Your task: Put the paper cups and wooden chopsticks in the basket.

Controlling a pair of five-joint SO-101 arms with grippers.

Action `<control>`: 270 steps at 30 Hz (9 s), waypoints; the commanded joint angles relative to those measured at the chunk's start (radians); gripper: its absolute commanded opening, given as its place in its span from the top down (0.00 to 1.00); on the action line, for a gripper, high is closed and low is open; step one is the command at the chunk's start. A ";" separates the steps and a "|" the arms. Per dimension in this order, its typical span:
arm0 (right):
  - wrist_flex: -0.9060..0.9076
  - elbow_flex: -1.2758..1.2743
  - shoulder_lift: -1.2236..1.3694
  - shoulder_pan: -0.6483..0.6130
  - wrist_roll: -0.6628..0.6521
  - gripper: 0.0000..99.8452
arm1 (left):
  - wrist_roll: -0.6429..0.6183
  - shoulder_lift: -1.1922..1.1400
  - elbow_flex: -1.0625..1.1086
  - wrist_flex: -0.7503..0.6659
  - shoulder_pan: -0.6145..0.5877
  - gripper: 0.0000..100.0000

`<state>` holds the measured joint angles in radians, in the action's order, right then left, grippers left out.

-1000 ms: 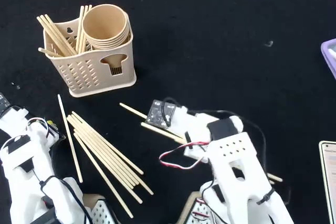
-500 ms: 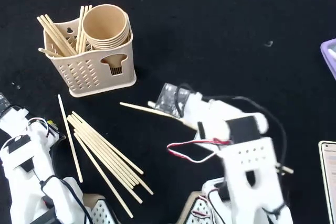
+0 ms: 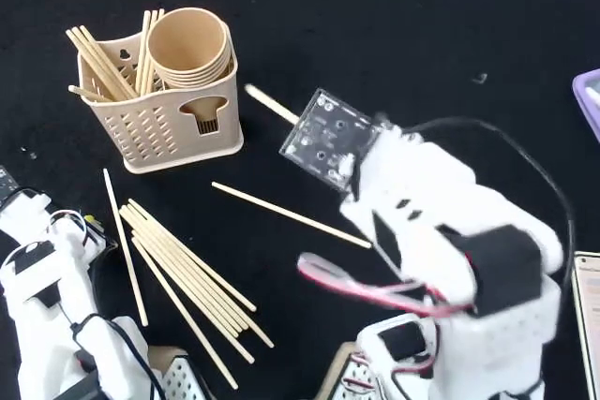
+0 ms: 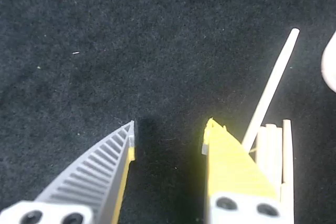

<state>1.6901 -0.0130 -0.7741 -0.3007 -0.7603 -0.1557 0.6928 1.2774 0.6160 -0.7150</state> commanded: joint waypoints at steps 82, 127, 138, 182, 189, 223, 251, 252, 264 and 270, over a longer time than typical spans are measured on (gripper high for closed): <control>-0.496 -0.423 0.587 -0.471 0.336 0.82 | 0.000 0.011 -0.036 -0.009 0.005 0.78; -0.776 -0.674 0.562 -0.305 0.242 0.99 | 0.000 0.021 -0.019 -0.015 0.042 0.78; -0.580 -0.779 -0.005 -0.371 0.242 0.99 | 0.000 0.021 -0.021 -0.015 0.036 0.78; -1.551 0.097 0.835 -0.439 0.697 0.84 | 0.000 0.021 -0.016 -0.014 0.041 0.78; -1.387 0.090 0.657 -0.434 0.806 0.81 | 0.000 0.021 -0.016 -0.014 0.041 0.78; -1.135 -1.435 -0.469 0.166 0.763 0.82 | -0.319 0.011 -0.252 0.555 0.478 0.73; -1.137 -1.451 -0.478 0.161 0.735 0.82 | -0.397 -0.074 -0.038 0.195 0.524 0.71; -1.135 -1.451 -0.478 0.161 0.735 0.82 | -0.408 -0.106 -0.056 0.213 0.550 0.72; -1.135 -1.451 -0.478 0.166 0.735 0.82 | -0.405 -0.479 -0.306 0.318 0.598 0.89; -1.135 -1.451 -0.478 0.166 0.735 0.82 | -0.413 -0.491 -0.325 0.311 0.595 0.92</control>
<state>0.5762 -1.4737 -1.2313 -0.1274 -0.0176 -0.5577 0.2386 0.9490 0.9198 -0.1197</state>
